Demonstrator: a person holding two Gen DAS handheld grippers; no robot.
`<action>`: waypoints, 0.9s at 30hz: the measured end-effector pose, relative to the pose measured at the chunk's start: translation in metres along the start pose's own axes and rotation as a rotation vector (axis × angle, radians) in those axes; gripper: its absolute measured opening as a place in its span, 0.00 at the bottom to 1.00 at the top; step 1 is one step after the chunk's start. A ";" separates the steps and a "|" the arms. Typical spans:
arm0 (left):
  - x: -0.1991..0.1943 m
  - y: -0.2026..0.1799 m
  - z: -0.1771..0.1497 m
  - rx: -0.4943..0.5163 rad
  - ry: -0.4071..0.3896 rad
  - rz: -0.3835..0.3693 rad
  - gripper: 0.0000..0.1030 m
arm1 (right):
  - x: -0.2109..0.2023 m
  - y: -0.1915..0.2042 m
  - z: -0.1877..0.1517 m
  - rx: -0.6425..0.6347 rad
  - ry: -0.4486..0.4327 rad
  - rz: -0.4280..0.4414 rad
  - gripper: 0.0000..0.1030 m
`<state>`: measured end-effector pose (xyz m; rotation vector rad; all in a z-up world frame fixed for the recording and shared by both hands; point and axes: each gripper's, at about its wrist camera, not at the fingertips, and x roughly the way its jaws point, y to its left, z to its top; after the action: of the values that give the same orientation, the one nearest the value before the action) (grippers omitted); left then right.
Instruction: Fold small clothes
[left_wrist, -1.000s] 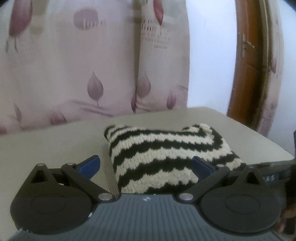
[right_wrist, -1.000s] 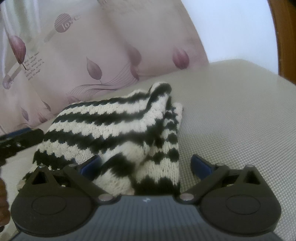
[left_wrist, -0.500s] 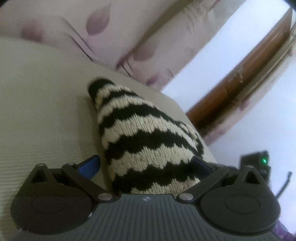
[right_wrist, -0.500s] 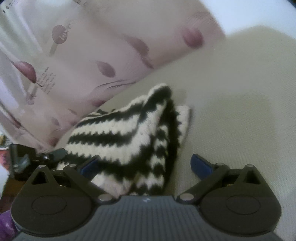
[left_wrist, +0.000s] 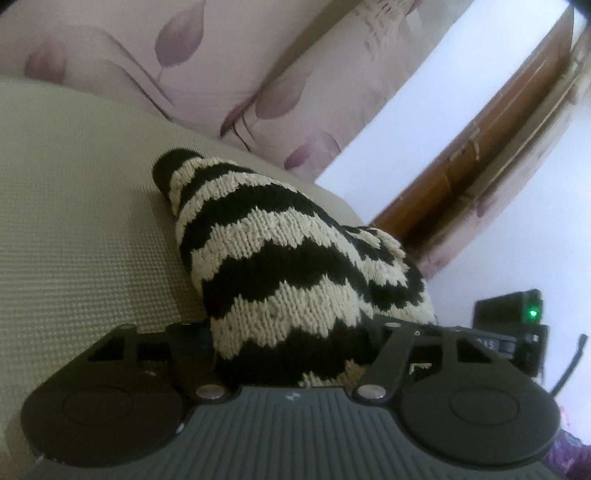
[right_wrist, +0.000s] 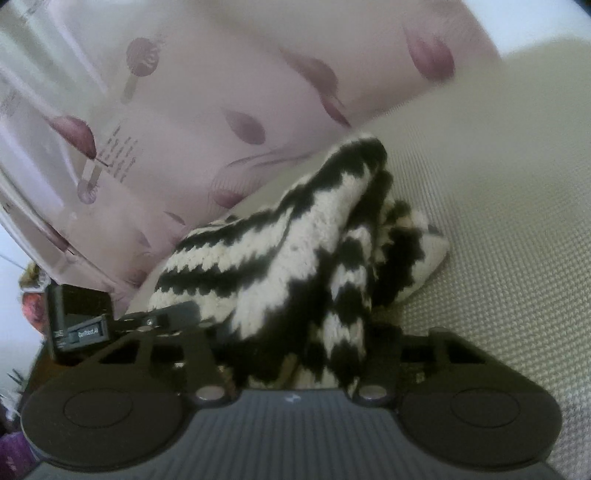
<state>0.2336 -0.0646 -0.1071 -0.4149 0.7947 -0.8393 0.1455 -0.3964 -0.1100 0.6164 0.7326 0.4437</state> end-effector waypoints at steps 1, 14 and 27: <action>-0.004 -0.005 -0.002 0.012 -0.015 0.015 0.58 | -0.001 0.004 -0.001 -0.002 -0.009 -0.006 0.45; -0.082 -0.038 -0.016 0.051 -0.078 0.120 0.57 | -0.016 0.063 -0.020 0.023 -0.047 0.032 0.43; -0.196 -0.047 -0.051 0.062 -0.103 0.235 0.57 | -0.014 0.156 -0.078 -0.041 -0.025 0.105 0.43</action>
<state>0.0903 0.0603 -0.0221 -0.3008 0.7045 -0.6165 0.0544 -0.2609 -0.0468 0.6224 0.6675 0.5460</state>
